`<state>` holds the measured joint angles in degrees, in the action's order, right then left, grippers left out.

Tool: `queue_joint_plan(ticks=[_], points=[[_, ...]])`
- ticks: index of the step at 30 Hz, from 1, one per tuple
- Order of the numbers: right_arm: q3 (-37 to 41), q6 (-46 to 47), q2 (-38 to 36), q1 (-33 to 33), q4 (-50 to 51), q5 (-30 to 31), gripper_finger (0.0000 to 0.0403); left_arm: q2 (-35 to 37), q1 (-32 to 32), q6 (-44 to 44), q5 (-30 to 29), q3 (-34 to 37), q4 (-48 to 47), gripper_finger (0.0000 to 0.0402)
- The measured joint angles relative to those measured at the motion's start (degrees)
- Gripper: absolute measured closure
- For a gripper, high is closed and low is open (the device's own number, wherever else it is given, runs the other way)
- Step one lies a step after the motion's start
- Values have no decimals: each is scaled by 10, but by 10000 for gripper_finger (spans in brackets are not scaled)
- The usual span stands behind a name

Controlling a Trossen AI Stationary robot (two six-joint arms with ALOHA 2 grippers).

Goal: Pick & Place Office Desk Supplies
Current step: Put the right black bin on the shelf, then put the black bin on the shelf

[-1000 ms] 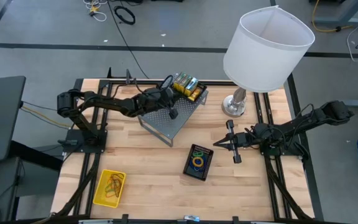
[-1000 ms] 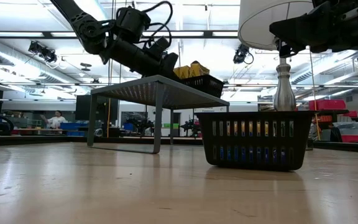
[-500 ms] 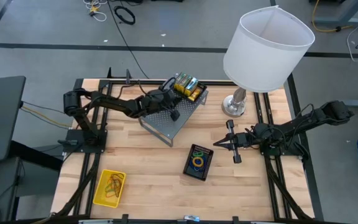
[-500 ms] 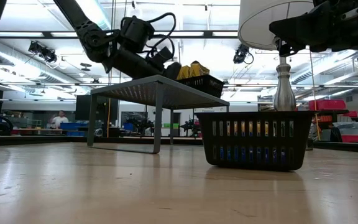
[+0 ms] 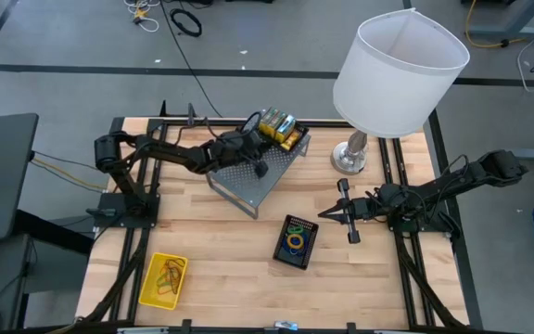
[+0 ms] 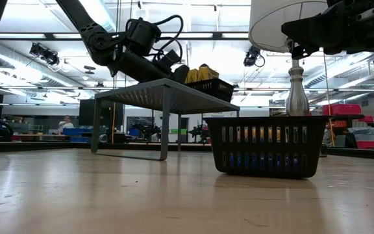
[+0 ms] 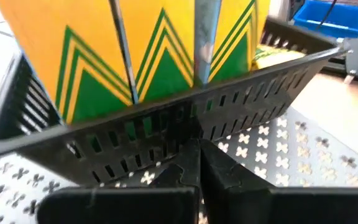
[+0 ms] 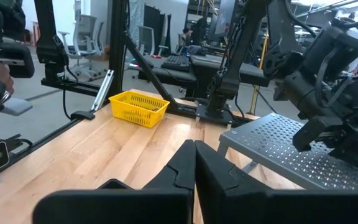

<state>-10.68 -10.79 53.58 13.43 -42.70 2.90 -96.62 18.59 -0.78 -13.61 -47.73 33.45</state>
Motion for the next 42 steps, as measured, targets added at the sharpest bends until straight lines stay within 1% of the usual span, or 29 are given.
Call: queue_joint_plan(ticks=[6,12,15,18,21,25,29,31,34,36,38,40,42], points=[[0,0,0,0,0,0,395,0,0,0,4,-16,-9,401],[0,10,0,0,2,0,396,0,-2,-3,5,-20,-56,401],[0,18,0,0,15,0,396,1,-12,0,-5,-20,-66,401],[0,28,0,0,32,0,397,2,-34,21,-23,-20,-66,401],[0,30,0,3,54,-4,400,6,-65,59,-26,-20,-59,401],[0,31,0,17,69,-5,401,28,-107,96,-32,-19,-51,401],[-8,54,0,29,94,-1,401,59,-149,117,-34,-19,-82,401],[-18,67,5,34,123,-1,402,81,-169,126,-21,-19,-110,401],[-39,75,35,43,157,1,402,116,-194,128,25,-19,-164,401],[-59,75,72,50,165,6,402,136,-210,128,58,-19,-198,401],[-86,74,117,55,173,7,402,157,-225,127,76,-18,-223,401],[-119,67,166,58,185,8,402,183,-240,122,80,1,-200,401],[-149,57,210,62,194,10,402,216,-252,112,97,44,-125,401]])
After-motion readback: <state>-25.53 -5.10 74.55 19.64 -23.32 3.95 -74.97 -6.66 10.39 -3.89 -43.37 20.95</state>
